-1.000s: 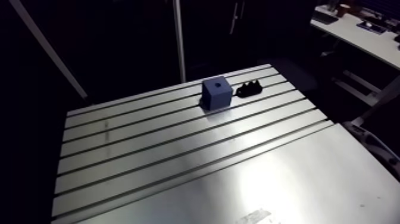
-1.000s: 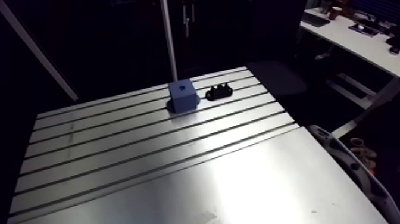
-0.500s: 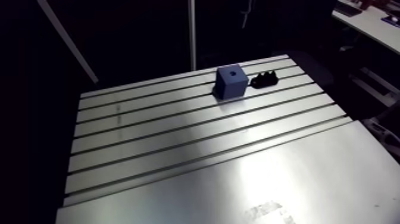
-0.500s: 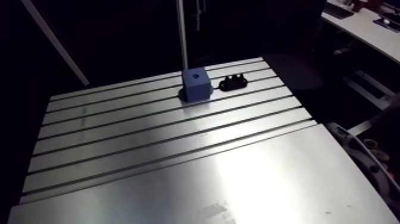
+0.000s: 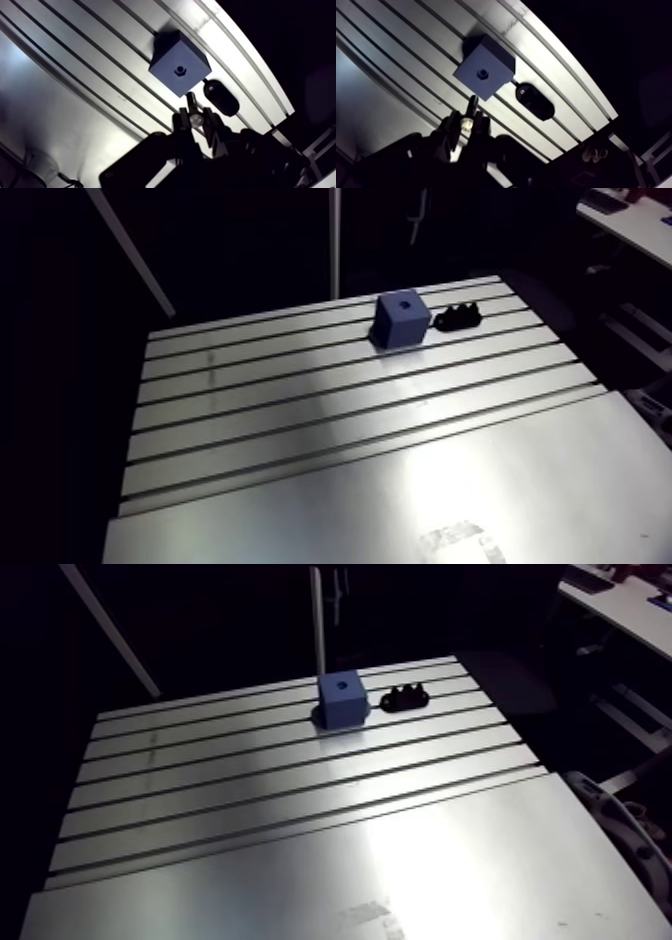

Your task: Pick up the M10 bolt and insert it into the hex recess until seated.

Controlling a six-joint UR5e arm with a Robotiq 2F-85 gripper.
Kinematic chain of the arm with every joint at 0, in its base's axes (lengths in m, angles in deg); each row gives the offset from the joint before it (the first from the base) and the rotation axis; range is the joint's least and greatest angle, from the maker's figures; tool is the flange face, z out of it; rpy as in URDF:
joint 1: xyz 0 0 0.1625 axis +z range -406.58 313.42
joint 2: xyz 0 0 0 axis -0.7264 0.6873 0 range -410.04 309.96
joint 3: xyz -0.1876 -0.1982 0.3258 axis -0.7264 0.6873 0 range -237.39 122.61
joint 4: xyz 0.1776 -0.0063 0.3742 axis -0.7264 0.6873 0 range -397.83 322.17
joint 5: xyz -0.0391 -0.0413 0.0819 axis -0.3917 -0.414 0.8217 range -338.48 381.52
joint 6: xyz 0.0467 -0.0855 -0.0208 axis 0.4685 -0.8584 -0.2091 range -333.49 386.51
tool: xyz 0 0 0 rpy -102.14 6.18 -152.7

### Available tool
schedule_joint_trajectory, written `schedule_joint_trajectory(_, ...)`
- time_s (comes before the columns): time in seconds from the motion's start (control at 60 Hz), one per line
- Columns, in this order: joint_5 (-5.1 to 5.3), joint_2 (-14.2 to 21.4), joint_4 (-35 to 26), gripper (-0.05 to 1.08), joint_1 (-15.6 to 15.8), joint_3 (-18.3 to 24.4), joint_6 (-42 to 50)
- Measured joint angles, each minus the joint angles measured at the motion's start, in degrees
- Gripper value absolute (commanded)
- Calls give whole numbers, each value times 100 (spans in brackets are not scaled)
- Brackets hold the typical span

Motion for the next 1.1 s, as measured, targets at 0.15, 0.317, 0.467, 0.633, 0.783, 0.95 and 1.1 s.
schedule_joint_trajectory(0.15,-129,-27,0,102,23,-40,19)
schedule_joint_trajectory(0.317,-254,-37,5,102,52,-103,42)
schedule_joint_trajectory(0.467,-303,-38,82,102,76,-200,52)
schedule_joint_trajectory(0.633,-324,-58,252,102,96,-283,55)
schedule_joint_trajectory(0.783,-328,-102,356,102,103,-317,61)
schedule_joint_trajectory(0.95,-326,-154,510,102,103,-377,65)
schedule_joint_trajectory(1.1,-325,-184,640,102,102,-458,67)
